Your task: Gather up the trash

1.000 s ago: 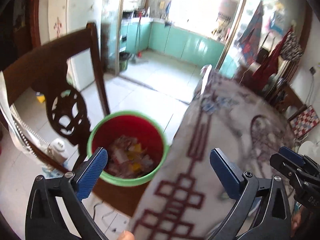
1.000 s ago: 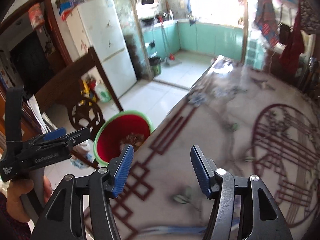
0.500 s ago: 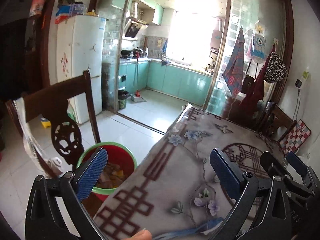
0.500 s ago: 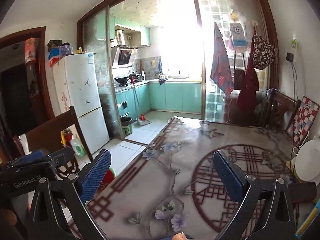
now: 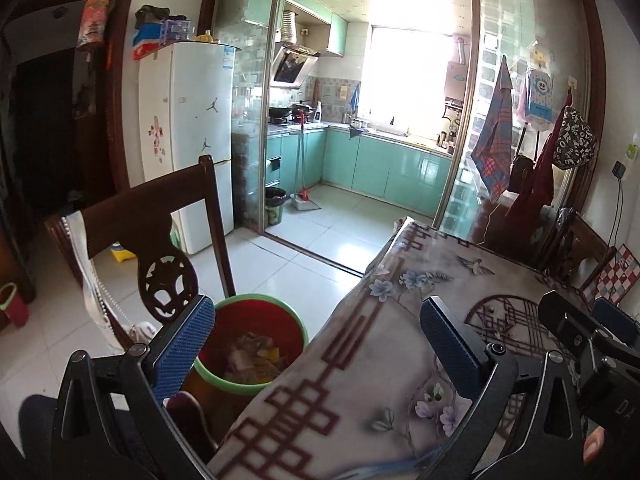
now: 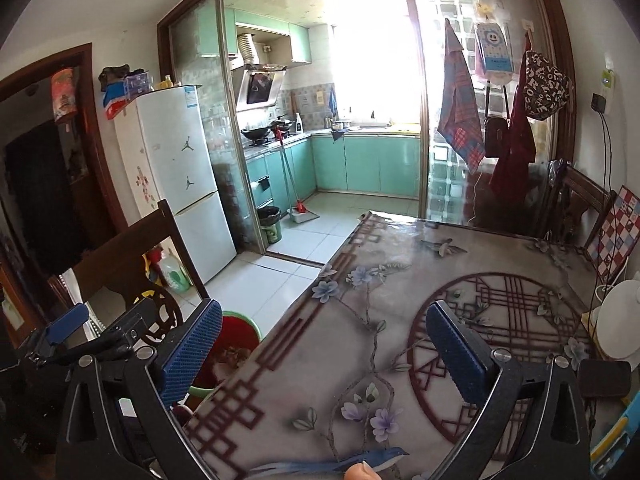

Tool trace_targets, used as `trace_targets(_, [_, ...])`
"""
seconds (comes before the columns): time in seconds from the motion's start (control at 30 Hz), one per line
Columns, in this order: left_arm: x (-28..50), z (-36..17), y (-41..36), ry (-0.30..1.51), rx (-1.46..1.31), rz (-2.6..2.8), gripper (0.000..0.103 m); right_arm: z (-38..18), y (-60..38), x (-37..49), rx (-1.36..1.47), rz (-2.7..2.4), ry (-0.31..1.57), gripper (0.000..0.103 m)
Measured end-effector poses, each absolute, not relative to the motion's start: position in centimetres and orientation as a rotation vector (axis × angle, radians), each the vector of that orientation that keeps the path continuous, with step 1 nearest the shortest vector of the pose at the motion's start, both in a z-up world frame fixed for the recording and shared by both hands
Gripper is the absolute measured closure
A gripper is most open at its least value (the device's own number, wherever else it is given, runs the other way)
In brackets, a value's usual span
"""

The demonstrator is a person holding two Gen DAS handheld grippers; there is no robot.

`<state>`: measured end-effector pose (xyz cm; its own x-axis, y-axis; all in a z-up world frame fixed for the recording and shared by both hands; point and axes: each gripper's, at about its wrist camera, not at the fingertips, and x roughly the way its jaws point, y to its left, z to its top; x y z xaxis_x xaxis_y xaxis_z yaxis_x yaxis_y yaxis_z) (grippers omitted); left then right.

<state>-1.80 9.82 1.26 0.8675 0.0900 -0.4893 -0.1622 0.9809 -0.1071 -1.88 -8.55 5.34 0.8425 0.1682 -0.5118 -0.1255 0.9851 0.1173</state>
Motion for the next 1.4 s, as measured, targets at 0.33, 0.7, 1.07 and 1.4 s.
trace_targets(0.33, [1.3,1.9,10.1,0.520,-0.103,0.069,0.000,6.2,-7.6,1.1,0.044,0.066,0.577,0.001])
trace_targets(0.7, [2.1,1.4,10.5,0.566,-0.122,0.062,0.000,6.5,-7.5,1.8,0.023,0.024,0.570,0.001])
trace_targets(1.07, [2.4,2.0,8.2,0.571,-0.108,0.001,0.000,6.9,-8.7,0.7,0.022,-0.007,0.559,0.001])
trace_targets(1.4, [2.6,2.4,7.1,0.563,-0.098,-0.008,0.000,7.6,-10.1,-0.2,0.034,-0.041,0.541,0.001])
